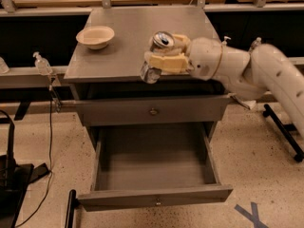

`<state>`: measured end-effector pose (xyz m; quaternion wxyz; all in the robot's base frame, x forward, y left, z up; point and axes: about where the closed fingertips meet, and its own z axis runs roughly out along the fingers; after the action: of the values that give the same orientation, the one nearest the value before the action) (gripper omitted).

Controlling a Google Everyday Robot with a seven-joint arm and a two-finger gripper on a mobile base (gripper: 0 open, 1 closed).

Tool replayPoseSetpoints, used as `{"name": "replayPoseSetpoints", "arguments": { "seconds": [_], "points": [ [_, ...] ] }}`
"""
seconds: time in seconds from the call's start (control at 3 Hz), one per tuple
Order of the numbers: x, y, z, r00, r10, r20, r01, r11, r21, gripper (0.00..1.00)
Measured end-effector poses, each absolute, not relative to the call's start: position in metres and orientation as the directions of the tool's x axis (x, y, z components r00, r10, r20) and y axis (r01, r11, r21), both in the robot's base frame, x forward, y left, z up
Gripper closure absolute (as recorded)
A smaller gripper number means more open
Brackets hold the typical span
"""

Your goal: Place redbull can into middle drawer

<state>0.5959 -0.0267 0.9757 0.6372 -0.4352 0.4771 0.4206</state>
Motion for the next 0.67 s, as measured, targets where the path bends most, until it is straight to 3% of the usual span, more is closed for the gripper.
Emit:
{"name": "replayPoseSetpoints", "arguments": {
  "seconds": [0.33,0.67],
  "points": [
    [0.5894,-0.0455,0.9629,0.173,0.25,-0.953,-0.932,0.354,-0.077,1.0],
    [0.5926,-0.0413,0.9662,0.186,0.181,-0.966,-0.931,0.346,-0.114,1.0]
  ]
}}
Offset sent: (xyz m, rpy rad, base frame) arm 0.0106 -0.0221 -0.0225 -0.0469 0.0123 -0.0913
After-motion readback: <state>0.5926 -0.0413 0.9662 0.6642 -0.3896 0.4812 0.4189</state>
